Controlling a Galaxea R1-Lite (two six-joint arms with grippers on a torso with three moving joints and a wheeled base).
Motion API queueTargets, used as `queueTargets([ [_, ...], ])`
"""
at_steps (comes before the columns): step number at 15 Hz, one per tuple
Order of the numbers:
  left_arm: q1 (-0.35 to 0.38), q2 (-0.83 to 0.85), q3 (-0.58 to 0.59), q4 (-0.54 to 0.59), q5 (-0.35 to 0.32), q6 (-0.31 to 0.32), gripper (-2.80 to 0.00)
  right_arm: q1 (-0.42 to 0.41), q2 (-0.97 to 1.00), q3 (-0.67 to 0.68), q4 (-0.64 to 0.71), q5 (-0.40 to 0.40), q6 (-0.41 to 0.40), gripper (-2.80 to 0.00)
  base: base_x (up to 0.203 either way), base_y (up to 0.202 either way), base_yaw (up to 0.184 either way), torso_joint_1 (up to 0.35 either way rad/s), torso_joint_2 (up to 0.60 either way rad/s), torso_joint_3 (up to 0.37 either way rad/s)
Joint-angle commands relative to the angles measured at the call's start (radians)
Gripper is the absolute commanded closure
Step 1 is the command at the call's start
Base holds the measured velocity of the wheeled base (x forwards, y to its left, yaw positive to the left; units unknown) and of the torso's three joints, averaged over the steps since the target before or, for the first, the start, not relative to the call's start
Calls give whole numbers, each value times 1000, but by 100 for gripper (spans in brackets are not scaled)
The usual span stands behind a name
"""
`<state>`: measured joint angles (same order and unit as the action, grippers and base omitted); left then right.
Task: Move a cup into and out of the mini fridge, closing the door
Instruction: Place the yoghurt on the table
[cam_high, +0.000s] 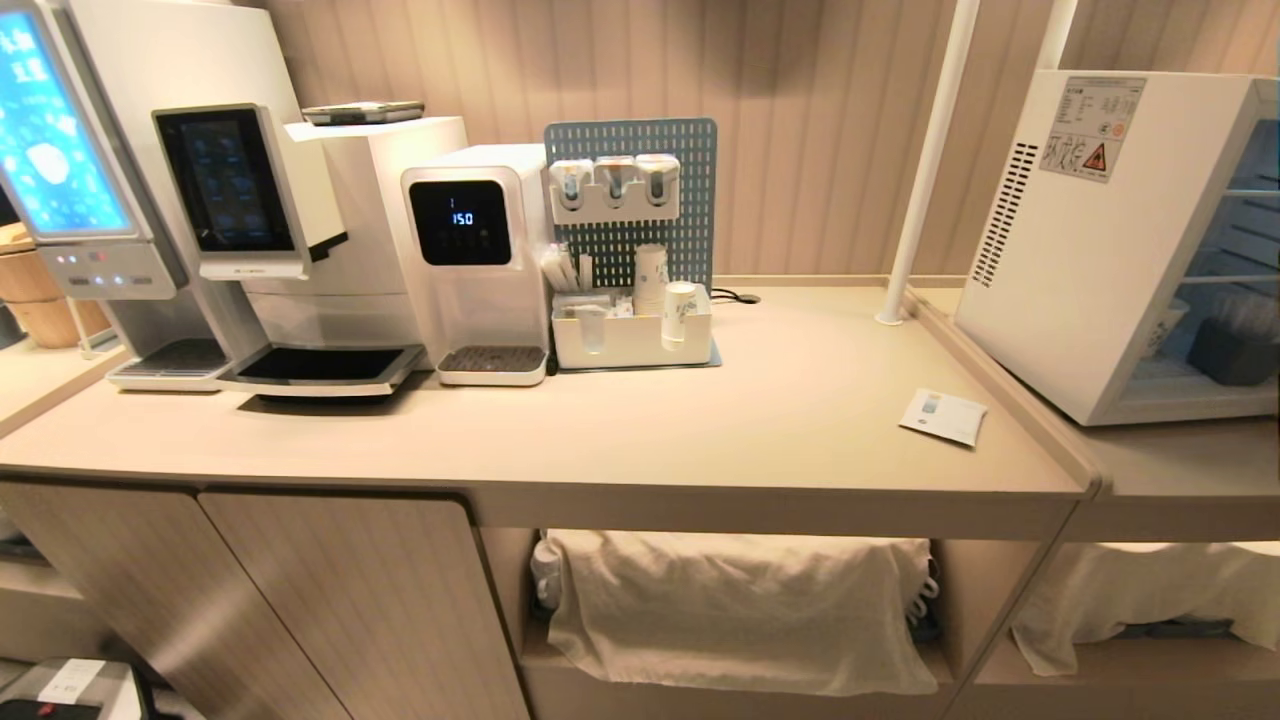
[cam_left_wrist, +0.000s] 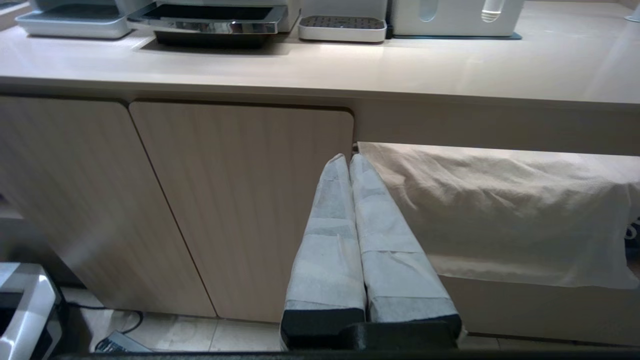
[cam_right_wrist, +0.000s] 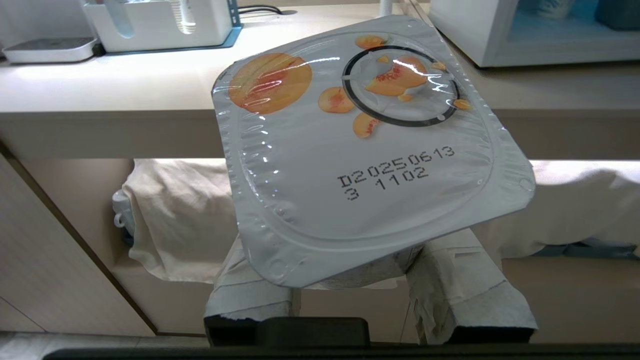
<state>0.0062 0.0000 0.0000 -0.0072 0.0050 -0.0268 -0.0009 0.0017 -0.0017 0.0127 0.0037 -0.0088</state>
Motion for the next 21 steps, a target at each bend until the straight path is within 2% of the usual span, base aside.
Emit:
queueTargets([
  [1, 0, 2, 2, 0, 0, -1, 0, -1, 1, 0, 0, 1, 0, 0, 0, 0, 0, 0, 0, 0],
  [16, 0, 1, 2, 0, 0, -1, 0, -1, 1, 0, 0, 1, 0, 0, 181, 0, 0, 2, 3, 2],
  [21, 0, 0, 2, 0, 1, 0, 0, -1, 1, 0, 0, 1, 0, 0, 44, 0, -2, 0, 3, 1],
])
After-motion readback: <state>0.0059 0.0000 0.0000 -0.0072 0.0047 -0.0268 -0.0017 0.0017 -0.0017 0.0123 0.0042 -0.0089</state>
